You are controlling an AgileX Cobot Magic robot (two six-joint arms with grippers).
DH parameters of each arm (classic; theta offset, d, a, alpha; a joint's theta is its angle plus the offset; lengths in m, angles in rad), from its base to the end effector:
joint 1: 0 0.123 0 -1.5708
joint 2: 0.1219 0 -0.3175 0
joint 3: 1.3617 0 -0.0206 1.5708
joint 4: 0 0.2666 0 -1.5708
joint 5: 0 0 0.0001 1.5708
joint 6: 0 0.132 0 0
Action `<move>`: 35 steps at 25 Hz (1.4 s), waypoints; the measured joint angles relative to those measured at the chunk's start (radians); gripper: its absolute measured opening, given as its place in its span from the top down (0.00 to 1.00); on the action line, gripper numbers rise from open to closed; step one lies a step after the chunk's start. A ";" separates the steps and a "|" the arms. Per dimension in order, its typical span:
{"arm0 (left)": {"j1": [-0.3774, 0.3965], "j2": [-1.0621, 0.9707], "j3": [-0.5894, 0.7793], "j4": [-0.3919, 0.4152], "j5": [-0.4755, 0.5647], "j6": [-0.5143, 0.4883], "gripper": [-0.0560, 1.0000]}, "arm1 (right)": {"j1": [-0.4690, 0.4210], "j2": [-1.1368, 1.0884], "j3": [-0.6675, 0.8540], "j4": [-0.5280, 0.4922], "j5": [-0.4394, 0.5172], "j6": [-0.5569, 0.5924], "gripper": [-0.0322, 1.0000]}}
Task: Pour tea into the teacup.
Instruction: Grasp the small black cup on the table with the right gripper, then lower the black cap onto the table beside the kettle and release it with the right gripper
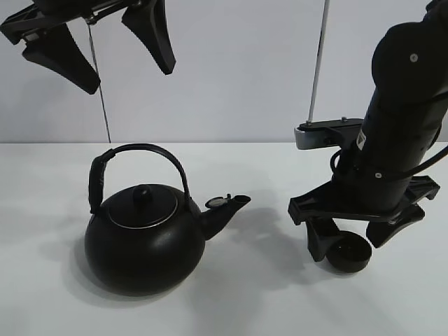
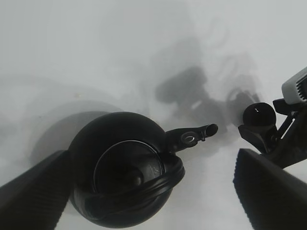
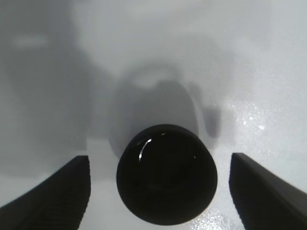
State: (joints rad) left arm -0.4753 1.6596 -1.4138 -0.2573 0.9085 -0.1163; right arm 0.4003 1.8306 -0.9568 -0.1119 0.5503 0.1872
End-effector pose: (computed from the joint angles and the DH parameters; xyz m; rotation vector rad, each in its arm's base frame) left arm 0.3409 -0.2053 0.2994 0.3382 2.6642 -0.5154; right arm 0.3271 0.1300 0.1153 -0.4354 2.8650 0.0018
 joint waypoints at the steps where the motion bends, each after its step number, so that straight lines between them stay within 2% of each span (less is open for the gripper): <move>1: 0.000 0.000 0.000 0.000 0.000 0.000 0.33 | 0.000 0.000 0.000 0.000 0.000 0.001 0.44; 12: 0.000 0.000 0.000 0.000 0.000 0.000 0.33 | -0.006 0.031 0.000 -0.004 0.000 0.022 0.44; 14: 0.000 0.000 0.000 0.000 0.000 0.000 0.33 | -0.006 0.031 0.000 -0.004 0.000 0.022 0.47; 17: 0.000 0.000 0.000 0.000 0.000 0.000 0.33 | -0.006 0.031 0.000 -0.007 0.000 0.033 0.59; 21: 0.000 0.000 0.000 0.000 0.000 0.000 0.33 | -0.006 0.031 -0.004 -0.008 0.007 0.052 0.58; 27: 0.000 0.000 0.000 0.000 -0.001 0.000 0.33 | -0.006 0.020 -0.075 -0.003 0.084 0.051 0.58; 35: 0.000 0.000 0.000 0.000 -0.001 0.000 0.33 | -0.006 0.009 -0.163 0.094 0.135 -0.045 0.58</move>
State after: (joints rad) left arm -0.4753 1.6596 -1.4138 -0.2573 0.9076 -0.1163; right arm 0.3942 1.8398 -1.1197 -0.0175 0.6853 0.1427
